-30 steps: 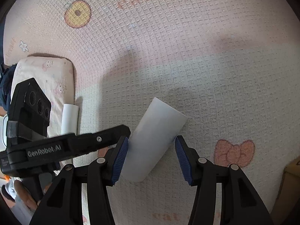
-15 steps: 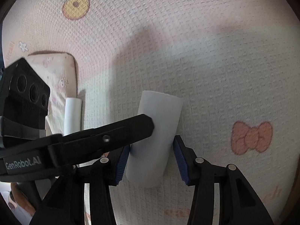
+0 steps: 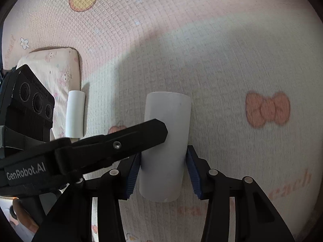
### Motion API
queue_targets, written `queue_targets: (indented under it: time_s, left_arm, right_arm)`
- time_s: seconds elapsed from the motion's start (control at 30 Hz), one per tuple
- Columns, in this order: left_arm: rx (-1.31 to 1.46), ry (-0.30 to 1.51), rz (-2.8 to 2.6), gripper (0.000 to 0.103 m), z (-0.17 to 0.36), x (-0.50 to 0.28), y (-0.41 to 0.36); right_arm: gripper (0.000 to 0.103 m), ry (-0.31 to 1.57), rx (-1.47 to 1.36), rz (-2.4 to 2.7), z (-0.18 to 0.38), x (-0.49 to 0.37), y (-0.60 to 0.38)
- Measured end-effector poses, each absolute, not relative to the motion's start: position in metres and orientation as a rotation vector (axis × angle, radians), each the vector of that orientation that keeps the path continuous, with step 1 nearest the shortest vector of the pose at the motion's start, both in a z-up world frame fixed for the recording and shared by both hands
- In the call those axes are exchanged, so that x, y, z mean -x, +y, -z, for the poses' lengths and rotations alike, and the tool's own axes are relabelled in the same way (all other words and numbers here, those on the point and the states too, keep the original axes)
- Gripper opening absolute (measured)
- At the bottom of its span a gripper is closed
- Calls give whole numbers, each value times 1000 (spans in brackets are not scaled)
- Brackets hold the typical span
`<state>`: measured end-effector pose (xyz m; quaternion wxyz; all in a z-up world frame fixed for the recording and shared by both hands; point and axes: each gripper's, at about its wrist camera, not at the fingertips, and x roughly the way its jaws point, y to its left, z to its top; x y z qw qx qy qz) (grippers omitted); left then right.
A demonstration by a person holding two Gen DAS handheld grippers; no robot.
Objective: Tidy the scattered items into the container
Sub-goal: 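Grasp the white tube with the left gripper while the right gripper closes on it, then carry the tube with both grippers over the cardboard box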
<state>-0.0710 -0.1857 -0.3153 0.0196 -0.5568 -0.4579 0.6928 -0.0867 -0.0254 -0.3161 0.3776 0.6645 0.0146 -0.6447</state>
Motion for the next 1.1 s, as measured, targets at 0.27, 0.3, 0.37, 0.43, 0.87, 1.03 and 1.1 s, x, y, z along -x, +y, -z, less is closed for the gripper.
queue_targets:
  time_s: [0.27, 0.3, 0.37, 0.43, 0.87, 1.03, 1.1]
  left_arm:
    - [1750, -1351, -2166, 43, 309, 46, -167]
    - [1748, -1349, -2166, 43, 307, 44, -164]
    - [1730, -1356, -2168, 43, 302, 40, -159]
    - [1709, -1365, -2171, 43, 295, 34, -155]
    - [1580, -1211, -2279, 43, 210, 29, -119]
    - [1547, -1079, -2334, 43, 177, 28, -100]
    - [1532, -1076, -2336, 43, 169, 28, -96]
  right_arm:
    - [41, 36, -1731, 1651, 312, 66, -1]
    - [41, 44, -1727, 1655, 310, 63, 1]
    - [41, 56, -1716, 1665, 304, 58, 7]
    - [41, 67, -1698, 1675, 296, 54, 12]
    - [42, 20, -1509, 1794, 221, 35, 51]
    - [41, 6, -1430, 1853, 192, 25, 64]
    - [41, 28, -1395, 1882, 181, 20, 67]
